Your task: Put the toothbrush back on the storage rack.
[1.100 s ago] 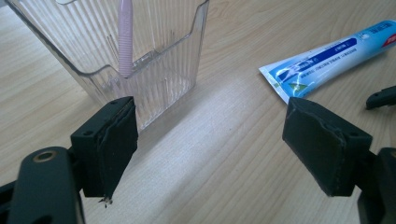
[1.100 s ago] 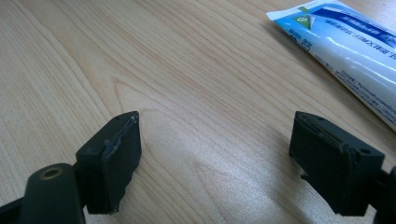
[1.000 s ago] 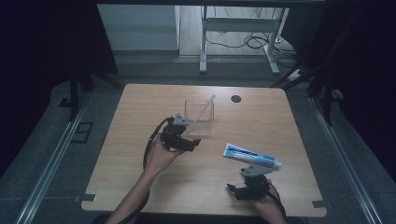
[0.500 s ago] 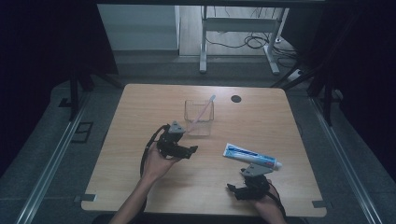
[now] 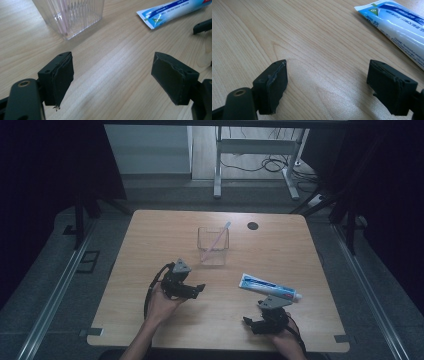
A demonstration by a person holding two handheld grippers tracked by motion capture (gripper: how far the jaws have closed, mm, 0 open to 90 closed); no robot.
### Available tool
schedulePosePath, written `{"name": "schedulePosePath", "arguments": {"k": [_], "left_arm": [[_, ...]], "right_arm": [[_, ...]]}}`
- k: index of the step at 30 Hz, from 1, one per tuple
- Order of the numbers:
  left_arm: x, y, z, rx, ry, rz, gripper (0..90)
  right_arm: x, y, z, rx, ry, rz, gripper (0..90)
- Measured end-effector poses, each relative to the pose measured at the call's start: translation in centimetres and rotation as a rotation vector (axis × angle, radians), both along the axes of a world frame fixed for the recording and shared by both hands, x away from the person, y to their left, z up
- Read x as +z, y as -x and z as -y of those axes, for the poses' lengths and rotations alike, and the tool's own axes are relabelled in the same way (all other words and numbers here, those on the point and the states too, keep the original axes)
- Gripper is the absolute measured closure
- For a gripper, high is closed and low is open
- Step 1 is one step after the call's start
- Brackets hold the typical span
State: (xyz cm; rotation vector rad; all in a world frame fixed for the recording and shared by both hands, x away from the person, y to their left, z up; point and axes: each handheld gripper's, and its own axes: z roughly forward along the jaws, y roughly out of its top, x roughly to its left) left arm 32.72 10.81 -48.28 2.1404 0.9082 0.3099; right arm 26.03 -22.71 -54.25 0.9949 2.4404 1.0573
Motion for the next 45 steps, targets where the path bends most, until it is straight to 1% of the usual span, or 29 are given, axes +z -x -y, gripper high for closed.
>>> {"name": "schedulePosePath", "arguments": {"k": [1, 3, 9, 14, 15, 21, 22, 23, 28, 30, 32, 38, 42, 43, 44, 45], "left_arm": [[-0.2, 0.3, -0.2, 0.002, -0.002, 0.002, 17.8], [-0.3, 0.4, -0.2, 0.003, -0.002, 0.002, 17.6], [-1.5, 1.4, -0.9, 0.015, -0.006, -0.011, 16.5], [-2.1, 1.9, -1.3, 0.022, -0.002, -0.019, 15.9], [-2.3, 2.1, -1.4, 0.029, 0.005, -0.024, 15.9], [-3.3, 2.9, -2.0, 0.039, 0.0, -0.031, 15.9], [-3.3, 2.9, -2.0, 0.039, 0.0, -0.031, 15.9], [-3.6, 3.1, -2.1, 0.04, -0.004, -0.033, 15.9], [-4.1, 3.5, -2.3, 0.045, -0.012, -0.033, 15.9], [-4.4, 3.7, -2.4, 0.047, -0.025, -0.031, 15.9], [-4.6, 3.9, -2.4, 0.051, -0.03, -0.034, 15.9], [-5.3, 4.1, -2.3, 0.054, -0.045, -0.042, 16.0], [-5.8, 4.1, -2.1, 0.06, -0.053, -0.056, 15.9], [-5.8, 4.1, -2.1, 0.06, -0.053, -0.056, 15.0], [-5.9, 4.1, -2.1, 0.056, -0.064, -0.043, 14.9], [-5.9, 4.1, -2.1, 0.056, -0.064, -0.043, 14.8]], "right_arm": [[0.0, 0.0, 0.0, 0.0, 0.0, 0.0, 16.9], [0.0, 0.0, 0.0, -0.001, 0.0, -0.002, 16.9], [0.0, 0.0, 0.0, -0.003, 0.0, -0.001, 16.9], [0.0, 0.0, 0.0, -0.004, -0.001, -0.001, 16.9], [0.0, 0.0, 0.0, -0.004, -0.001, -0.001, 16.9], [0.0, 0.0, 0.0, -0.005, -0.001, -0.002, 16.9], [0.0, 0.0, 0.0, -0.005, -0.001, -0.002, 16.9], [0.0, 0.0, 0.0, -0.005, -0.001, -0.002, 16.9], [0.0, 0.0, 0.0, -0.005, -0.001, -0.003, 16.9], [0.0, 0.0, 0.0, -0.005, -0.001, -0.002, 16.9], [0.0, 0.0, 0.0, -0.005, -0.001, -0.003, 16.9], [0.0, 0.0, 0.0, -0.005, -0.001, -0.002, 16.9], [0.0, 0.1, 0.0, -0.007, -0.002, -0.002, 17.0], [0.0, 0.1, 0.0, -0.009, -0.003, -0.002, 17.0], [0.0, 0.1, 0.0, -0.009, -0.004, -0.003, 17.0], [0.0, 0.1, 0.0, -0.009, -0.004, -0.003, 17.0]]}}
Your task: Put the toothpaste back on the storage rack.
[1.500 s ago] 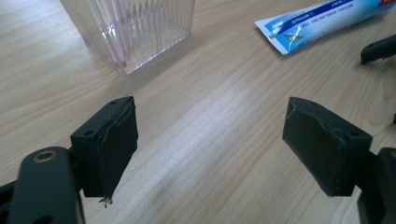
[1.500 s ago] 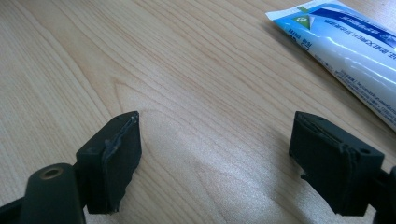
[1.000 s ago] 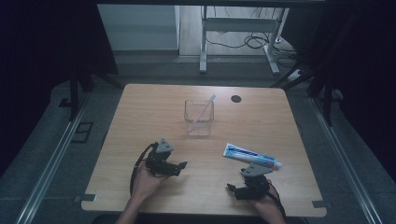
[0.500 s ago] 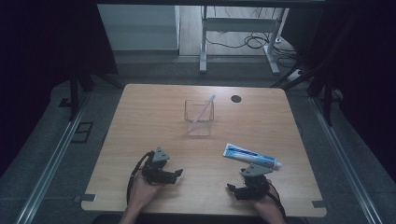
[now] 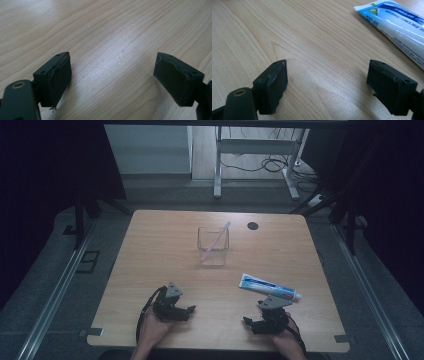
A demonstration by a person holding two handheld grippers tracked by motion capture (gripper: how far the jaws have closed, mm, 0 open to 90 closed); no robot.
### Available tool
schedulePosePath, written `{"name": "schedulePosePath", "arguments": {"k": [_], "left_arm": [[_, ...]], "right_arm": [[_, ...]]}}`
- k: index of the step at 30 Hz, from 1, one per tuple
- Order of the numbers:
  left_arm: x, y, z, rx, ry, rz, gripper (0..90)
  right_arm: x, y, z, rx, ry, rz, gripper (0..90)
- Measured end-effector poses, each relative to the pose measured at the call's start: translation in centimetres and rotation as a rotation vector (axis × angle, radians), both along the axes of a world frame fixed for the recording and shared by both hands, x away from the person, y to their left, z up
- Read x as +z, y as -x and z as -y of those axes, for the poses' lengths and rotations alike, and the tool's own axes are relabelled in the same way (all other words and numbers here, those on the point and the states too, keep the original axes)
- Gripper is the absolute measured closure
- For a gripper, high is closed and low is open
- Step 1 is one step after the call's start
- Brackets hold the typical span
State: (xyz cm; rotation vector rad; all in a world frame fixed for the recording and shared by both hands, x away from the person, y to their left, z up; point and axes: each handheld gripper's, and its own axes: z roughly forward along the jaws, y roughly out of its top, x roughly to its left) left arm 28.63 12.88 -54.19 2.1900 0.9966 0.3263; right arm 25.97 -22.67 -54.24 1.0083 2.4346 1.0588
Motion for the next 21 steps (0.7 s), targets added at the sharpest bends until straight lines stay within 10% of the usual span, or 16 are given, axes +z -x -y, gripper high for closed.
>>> {"name": "schedulePosePath", "arguments": {"k": [21], "left_arm": [[-0.14, 0.05, 0.11, -0.013, -0.031, 0.023, 14.0]], "right_arm": [[0.53, -0.13, 0.42, 0.028, 0.006, -0.038, 15.0]]}}
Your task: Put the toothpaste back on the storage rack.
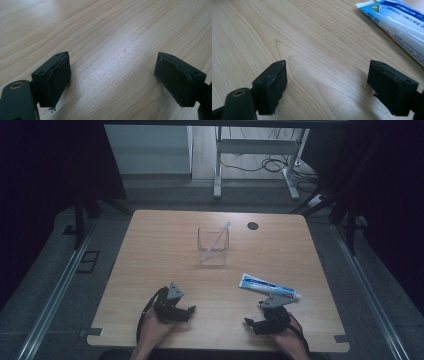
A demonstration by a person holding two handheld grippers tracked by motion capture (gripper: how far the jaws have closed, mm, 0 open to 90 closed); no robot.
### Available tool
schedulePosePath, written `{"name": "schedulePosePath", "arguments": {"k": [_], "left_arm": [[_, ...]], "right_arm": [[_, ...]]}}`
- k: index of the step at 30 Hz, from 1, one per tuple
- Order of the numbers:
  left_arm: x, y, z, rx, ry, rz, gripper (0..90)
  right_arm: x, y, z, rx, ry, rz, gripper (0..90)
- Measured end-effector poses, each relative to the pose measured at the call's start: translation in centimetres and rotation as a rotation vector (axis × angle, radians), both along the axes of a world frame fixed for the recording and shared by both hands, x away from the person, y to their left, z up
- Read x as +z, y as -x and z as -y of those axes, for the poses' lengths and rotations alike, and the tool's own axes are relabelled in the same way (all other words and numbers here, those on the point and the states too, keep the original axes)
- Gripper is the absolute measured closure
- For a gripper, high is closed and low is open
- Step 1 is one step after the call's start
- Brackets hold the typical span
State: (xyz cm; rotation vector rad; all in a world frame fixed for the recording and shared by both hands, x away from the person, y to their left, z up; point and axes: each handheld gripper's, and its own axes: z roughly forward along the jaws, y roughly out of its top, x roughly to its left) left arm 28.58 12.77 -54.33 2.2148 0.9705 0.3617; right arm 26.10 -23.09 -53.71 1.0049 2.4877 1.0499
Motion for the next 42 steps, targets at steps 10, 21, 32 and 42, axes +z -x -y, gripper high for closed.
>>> {"name": "schedulePosePath", "arguments": {"k": [10, 21, 32, 42], "left_arm": [[0.0, 0.0, 0.0, 0.002, 0.001, 0.0, 14.0], [0.0, 0.0, 0.0, 0.002, 0.001, 0.0, 14.1], [0.0, 0.0, 0.0, 0.004, 0.003, -0.002, 14.1], [0.0, 0.0, 0.0, 0.005, 0.004, -0.001, 14.1]], "right_arm": [[1.3, -0.2, 0.5, 0.005, 0.002, 0.01, 13.1], [2.7, -0.5, 2.0, -0.041, -0.017, -0.02, 13.4], [4.8, -1.3, 4.6, -0.138, -0.025, -0.022, 24.7], [6.3, -3.7, 7.3, -0.204, -0.017, -0.001, 49.9]]}}
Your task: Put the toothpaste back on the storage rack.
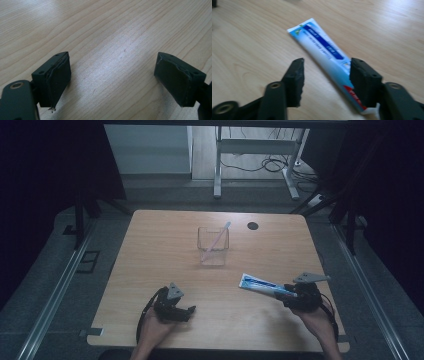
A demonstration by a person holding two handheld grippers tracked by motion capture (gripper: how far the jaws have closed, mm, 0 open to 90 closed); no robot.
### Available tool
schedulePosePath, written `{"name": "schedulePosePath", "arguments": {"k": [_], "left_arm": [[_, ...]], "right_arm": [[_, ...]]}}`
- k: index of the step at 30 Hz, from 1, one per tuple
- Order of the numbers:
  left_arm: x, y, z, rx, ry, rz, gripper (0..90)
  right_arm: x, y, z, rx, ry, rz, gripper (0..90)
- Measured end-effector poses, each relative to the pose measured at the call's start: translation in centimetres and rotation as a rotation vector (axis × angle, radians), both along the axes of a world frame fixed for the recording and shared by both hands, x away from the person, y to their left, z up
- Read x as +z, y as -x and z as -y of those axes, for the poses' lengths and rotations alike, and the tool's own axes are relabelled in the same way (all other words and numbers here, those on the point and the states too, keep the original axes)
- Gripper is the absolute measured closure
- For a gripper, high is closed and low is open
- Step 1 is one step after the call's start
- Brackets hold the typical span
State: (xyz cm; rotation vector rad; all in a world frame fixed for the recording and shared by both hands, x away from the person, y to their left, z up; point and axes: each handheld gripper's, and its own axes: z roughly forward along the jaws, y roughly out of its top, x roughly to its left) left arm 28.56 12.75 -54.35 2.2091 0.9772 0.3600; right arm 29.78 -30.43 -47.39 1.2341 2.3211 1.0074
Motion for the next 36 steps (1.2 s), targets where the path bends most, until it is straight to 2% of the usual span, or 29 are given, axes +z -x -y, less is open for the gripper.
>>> {"name": "schedulePosePath", "arguments": {"k": [1, 3, 4, 7, 8, 10, 11, 16, 22, 27, 36], "left_arm": [[0.0, 0.0, 0.0, 0.0, 0.0, 0.0, 14.1], [0.0, 0.0, 0.0, 0.0, 0.0, 0.0, 14.1], [0.0, 0.0, 0.0, 0.0, 0.0, 0.0, 14.1], [0.0, 0.0, 0.0, 0.003, 0.003, 0.0, 14.1], [0.0, 0.0, 0.0, 0.003, 0.003, 0.0, 14.1], [0.0, 0.0, 0.0, 0.003, 0.003, 0.0, 14.1], [0.0, 0.0, 0.0, 0.003, 0.003, 0.0, 14.1], [0.0, 0.0, 0.0, 0.003, 0.004, 0.0, 14.1], [0.0, 0.0, 0.0, 0.003, 0.003, 0.0, 14.1], [0.0, 0.0, 0.0, 0.003, 0.003, 0.001, 14.1], [0.0, 0.0, 0.0, 0.003, 0.003, 0.001, 14.1]], "right_arm": [[0.0, 0.0, 0.0, 0.0, 0.0, 0.0, 49.9], [0.0, -0.7, 0.5, -0.012, 0.012, -0.003, 58.0], [0.0, -0.7, 0.5, -0.012, 0.012, -0.003, 58.0], [-0.2, -1.6, 1.0, -0.023, 0.019, -0.008, 67.3], [-0.4, -2.1, 1.3, -0.03, 0.038, -0.013, 73.1], [-0.5, -2.4, 1.5, -0.031, 0.036, -0.016, 75.8], [-0.7, -2.9, 1.8, -0.04, 0.03, -0.024, 81.5], [-1.4, -4.0, 2.5, -0.071, 0.031, -0.033, 88.7], [-2.1, -4.8, 3.1, -0.099, 0.042, -0.036, 88.7], [-3.1, -5.6, 3.5, -0.113, 0.055, -0.059, 86.6], [-4.0, -5.7, 3.4, -0.082, 0.046, -0.103, 86.7]]}}
